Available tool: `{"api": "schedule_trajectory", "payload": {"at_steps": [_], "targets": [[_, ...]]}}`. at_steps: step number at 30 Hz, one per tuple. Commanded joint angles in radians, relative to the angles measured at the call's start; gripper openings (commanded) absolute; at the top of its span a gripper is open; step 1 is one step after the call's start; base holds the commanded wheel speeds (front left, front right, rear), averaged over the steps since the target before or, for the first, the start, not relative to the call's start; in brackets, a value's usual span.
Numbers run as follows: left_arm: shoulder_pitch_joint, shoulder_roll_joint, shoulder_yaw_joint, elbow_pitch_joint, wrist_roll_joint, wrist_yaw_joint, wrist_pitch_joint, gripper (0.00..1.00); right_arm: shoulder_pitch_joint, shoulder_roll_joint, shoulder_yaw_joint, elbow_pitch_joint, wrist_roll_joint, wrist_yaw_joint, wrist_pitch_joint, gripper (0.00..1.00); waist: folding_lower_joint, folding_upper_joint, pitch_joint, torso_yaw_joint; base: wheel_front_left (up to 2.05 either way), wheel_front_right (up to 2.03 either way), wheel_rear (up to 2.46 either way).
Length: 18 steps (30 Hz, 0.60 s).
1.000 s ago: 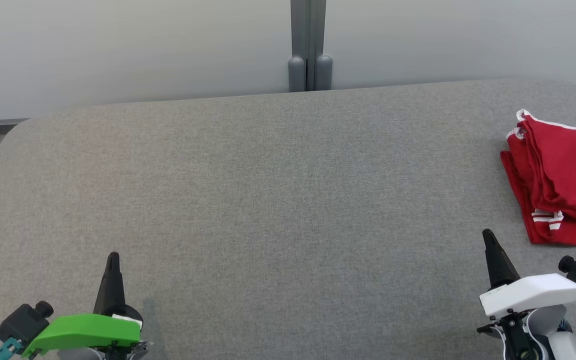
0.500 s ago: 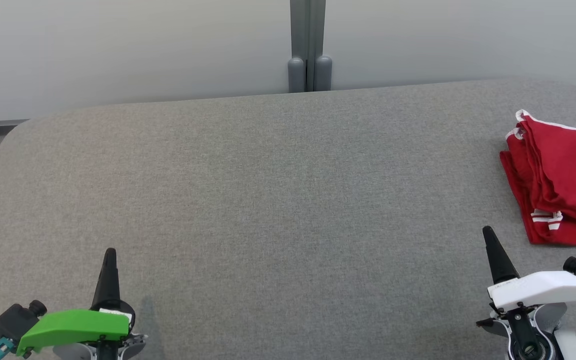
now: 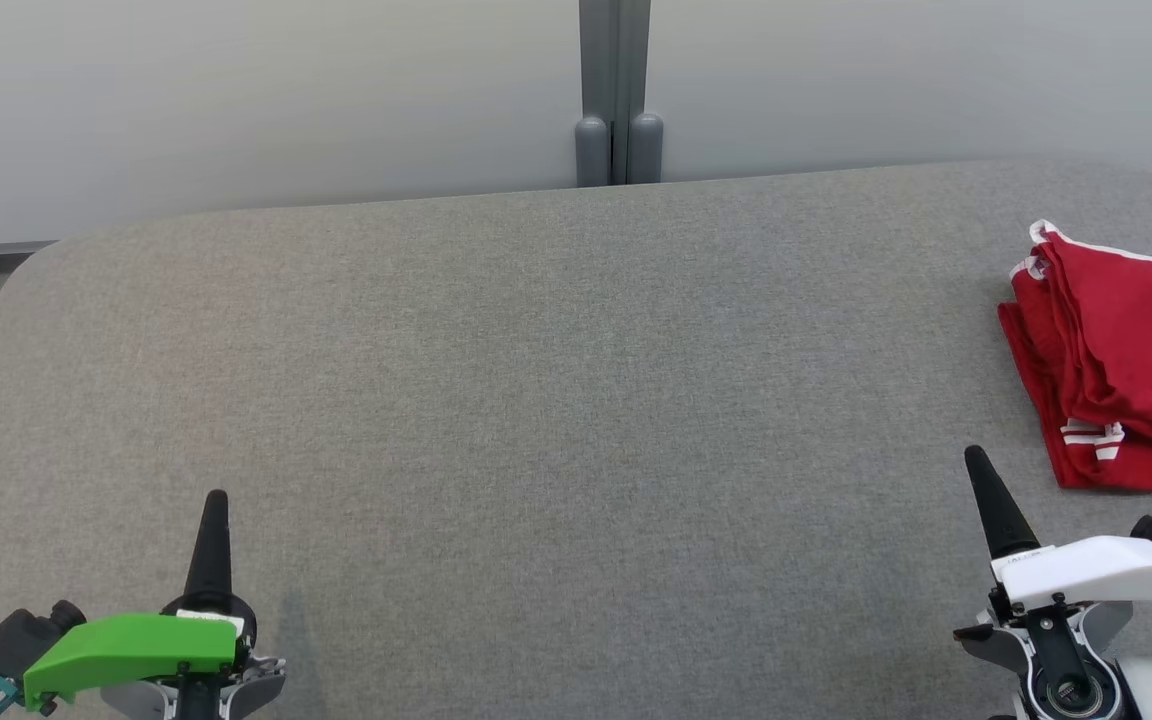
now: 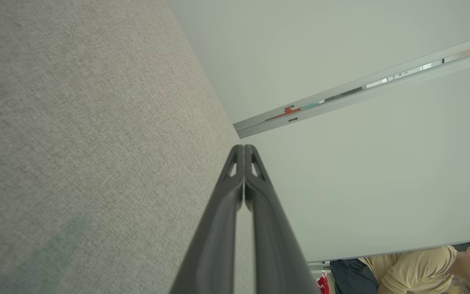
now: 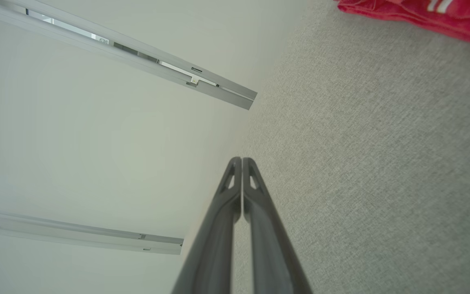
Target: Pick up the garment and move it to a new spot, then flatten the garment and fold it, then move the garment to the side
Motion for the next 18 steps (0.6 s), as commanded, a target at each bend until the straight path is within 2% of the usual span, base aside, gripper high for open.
{"api": "schedule_trajectory", "payload": {"at_steps": [1,18], "targets": [[-0.029,0.006,0.007,-0.009,-0.027,-0.002,0.008,0.0,-0.02,-0.002,-0.004,-0.003,0.029,0.001,0.006,0.0,0.0,-0.0001,0.0,0.0,0.0,0.0,0.0],[-0.041,0.006,0.022,-0.008,-0.152,-0.003,0.048,0.0,-0.031,-0.001,-0.011,0.006,0.187,0.001,0.03,0.0,0.0,-0.0001,-0.003,-0.001,0.0,0.0,0.0]]}}
